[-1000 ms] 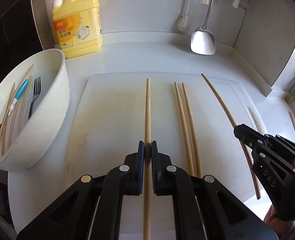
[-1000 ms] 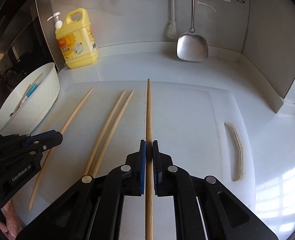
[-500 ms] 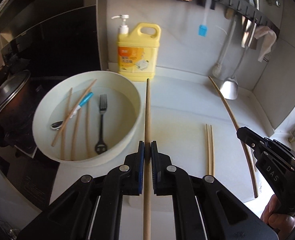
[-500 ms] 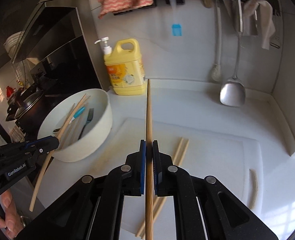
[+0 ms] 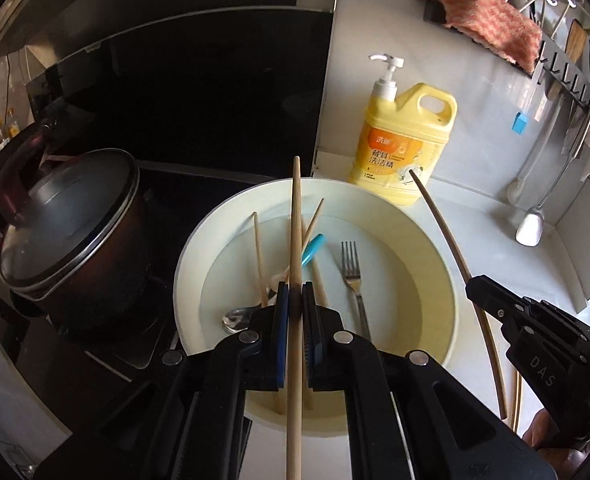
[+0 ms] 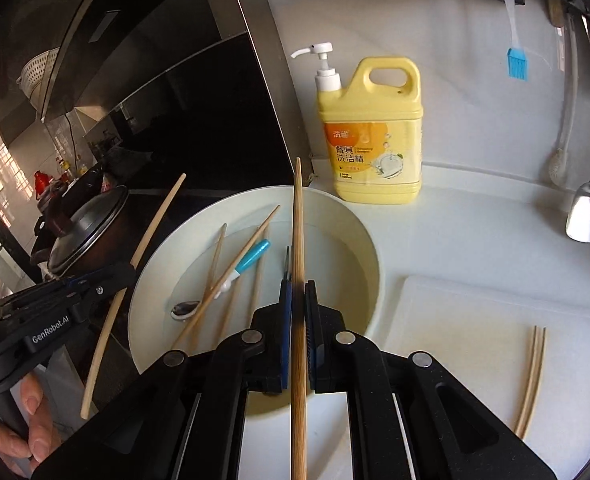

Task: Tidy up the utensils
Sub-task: 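Carry the chopsticks in both tools over the white basin, then open both tools to drop the chopsticks into the basin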

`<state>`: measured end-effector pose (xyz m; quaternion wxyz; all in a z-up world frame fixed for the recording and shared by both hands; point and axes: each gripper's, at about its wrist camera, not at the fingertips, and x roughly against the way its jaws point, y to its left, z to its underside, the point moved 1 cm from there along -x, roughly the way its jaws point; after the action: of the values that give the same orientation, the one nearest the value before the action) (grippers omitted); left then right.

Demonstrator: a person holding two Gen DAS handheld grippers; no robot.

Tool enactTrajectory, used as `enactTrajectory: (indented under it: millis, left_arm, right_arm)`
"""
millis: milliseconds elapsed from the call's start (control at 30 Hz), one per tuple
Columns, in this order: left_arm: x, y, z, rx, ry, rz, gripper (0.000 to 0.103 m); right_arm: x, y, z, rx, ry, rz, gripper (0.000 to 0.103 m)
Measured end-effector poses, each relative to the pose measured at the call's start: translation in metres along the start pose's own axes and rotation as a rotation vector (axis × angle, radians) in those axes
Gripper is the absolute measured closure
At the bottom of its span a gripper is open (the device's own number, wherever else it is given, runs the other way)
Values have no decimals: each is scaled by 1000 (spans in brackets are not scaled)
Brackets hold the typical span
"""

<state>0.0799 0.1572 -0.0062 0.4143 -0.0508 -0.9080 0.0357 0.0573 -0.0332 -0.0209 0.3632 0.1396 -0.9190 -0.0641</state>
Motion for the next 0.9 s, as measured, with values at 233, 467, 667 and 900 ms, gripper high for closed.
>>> enactTrajectory:
  millis: [233,467,667,900]
  left_arm:
    - [-50,19,-10,-11,96,51,96]
    - [-78,21,-10,8,143,59,96]
    - [-95,18,-10,5,185,51,96]
    - [-104,13,-8,0,226,28,95]
  right_arm:
    - [-48,16,-5,-80,79,23,96]
    - [-82,22,-8,-61,154,10,96]
    - [-104,14,-3,-88,237,-11,96]
    - [-110,8,-3,-89,273,-29,91]
